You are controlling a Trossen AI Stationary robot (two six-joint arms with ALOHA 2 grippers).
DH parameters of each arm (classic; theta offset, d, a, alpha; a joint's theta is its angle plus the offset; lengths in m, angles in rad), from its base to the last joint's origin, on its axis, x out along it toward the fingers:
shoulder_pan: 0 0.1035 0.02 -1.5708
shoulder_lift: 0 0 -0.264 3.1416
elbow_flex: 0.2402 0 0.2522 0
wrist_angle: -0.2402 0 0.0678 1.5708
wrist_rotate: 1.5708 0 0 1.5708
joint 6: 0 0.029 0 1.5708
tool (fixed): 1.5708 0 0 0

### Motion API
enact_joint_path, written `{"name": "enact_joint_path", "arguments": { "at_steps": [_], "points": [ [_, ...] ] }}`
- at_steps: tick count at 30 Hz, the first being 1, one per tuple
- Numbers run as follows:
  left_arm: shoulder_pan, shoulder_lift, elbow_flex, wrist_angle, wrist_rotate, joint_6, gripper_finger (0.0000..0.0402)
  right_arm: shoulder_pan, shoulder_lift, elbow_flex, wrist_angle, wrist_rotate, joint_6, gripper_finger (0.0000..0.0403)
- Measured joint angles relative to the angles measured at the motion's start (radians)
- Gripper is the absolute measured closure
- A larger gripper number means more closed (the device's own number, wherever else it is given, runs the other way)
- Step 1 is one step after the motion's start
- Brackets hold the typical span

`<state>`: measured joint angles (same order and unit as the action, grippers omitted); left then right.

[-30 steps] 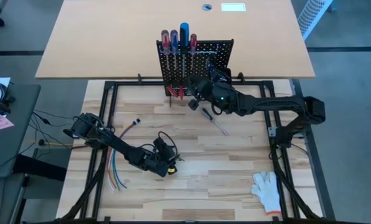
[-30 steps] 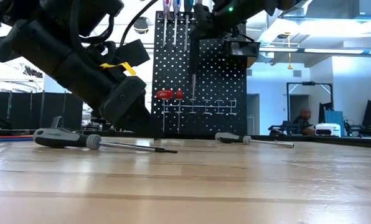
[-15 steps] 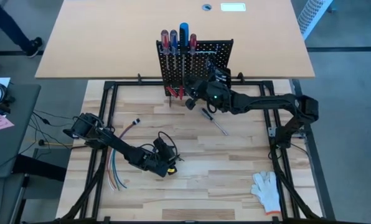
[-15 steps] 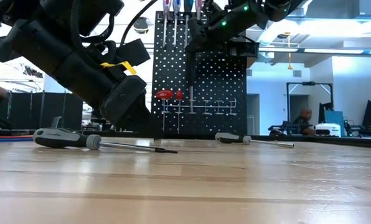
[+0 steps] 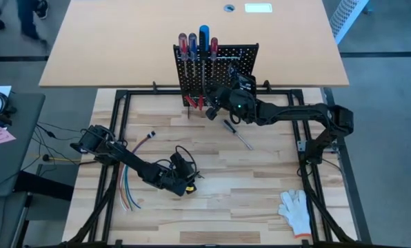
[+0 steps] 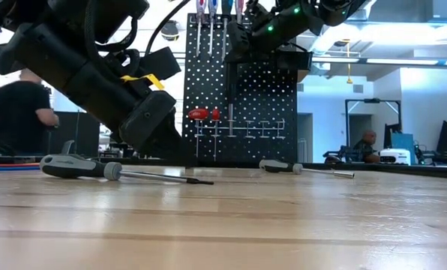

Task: Hang tools onto peg board
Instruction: Hang the black screwdriver on the pegboard, then hang the gray screwdriver on the pegboard

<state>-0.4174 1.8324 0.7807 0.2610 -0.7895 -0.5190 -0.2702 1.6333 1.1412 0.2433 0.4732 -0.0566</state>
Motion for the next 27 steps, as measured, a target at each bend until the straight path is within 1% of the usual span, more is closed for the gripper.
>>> {"name": "enact_joint_path", "arguments": {
  "at_steps": [2,9,18,22,27],
  "points": [
    [0.000,0.000,0.000,0.001,0.000,0.000,0.0194,0.000,0.000,0.000,0.000,0.003,-0.001,0.0277],
    [0.000,0.000,0.000,0.000,0.000,0.000,0.0194,0.000,0.003,-0.001,-0.008,0.073,-0.037,0.0248],
    [0.000,0.000,0.000,0.000,0.000,-0.001,0.0194,0.006,0.003,-0.002,-0.007,0.086,-0.047,0.0239],
    [0.000,0.000,0.000,0.000,0.000,0.000,0.0194,0.030,-0.002,0.012,-0.034,0.086,-0.076,0.0218],
    [0.000,0.000,0.000,0.000,0.000,0.000,0.0194,0.115,-0.013,0.084,-0.140,0.088,-0.129,0.0192]
  ]
}}
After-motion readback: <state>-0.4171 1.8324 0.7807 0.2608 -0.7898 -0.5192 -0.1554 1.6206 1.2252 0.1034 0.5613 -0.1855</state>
